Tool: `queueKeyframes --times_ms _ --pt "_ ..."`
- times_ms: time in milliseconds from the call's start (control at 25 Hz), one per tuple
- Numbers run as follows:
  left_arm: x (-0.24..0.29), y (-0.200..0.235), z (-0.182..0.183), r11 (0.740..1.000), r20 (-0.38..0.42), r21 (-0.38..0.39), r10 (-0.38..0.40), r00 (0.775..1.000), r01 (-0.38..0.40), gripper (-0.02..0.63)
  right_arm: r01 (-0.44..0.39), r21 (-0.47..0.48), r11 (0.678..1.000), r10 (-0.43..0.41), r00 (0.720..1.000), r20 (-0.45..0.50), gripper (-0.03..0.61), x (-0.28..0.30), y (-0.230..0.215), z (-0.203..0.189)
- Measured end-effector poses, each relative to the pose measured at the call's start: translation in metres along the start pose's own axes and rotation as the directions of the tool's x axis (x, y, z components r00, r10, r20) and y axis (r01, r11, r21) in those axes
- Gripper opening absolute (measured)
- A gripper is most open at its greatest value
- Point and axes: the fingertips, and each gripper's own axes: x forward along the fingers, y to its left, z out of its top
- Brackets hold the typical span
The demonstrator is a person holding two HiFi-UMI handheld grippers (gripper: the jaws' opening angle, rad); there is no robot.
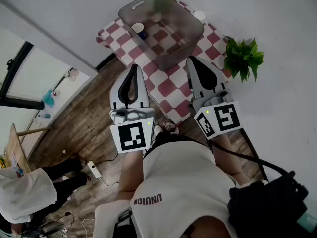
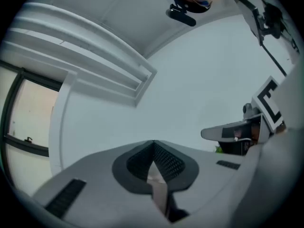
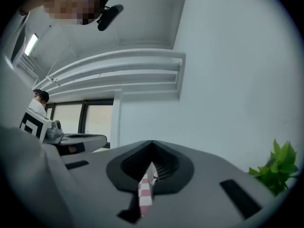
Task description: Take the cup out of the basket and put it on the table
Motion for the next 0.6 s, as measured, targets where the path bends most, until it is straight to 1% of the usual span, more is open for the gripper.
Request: queueKeyframes --times_ms 400,480,600 --pt "0.003 0.002 -0.005 1.0 -0.012 -0.003 0.002 1.0 -0.002 0.011 -0.017 0.009 1.0 0.017 1.0 -0.007 0.012 0.008 0.003 -0.004" --pt "0.004 0.003 -0.005 1.0 -0.016 -0.007 0.011 1.0 -0.011 0.011 -0.026 0.029 0.999 0.026 1.0 -0.001 0.012 0.009 0.001 -0.004" --pt "0.002 0.005 -0.005 0.999 -0.022 -0.01 0.031 0.999 -0.031 0.011 -0.06 0.072 0.996 0.06 0.998 0.002 0.013 0.012 0.0 -0.004"
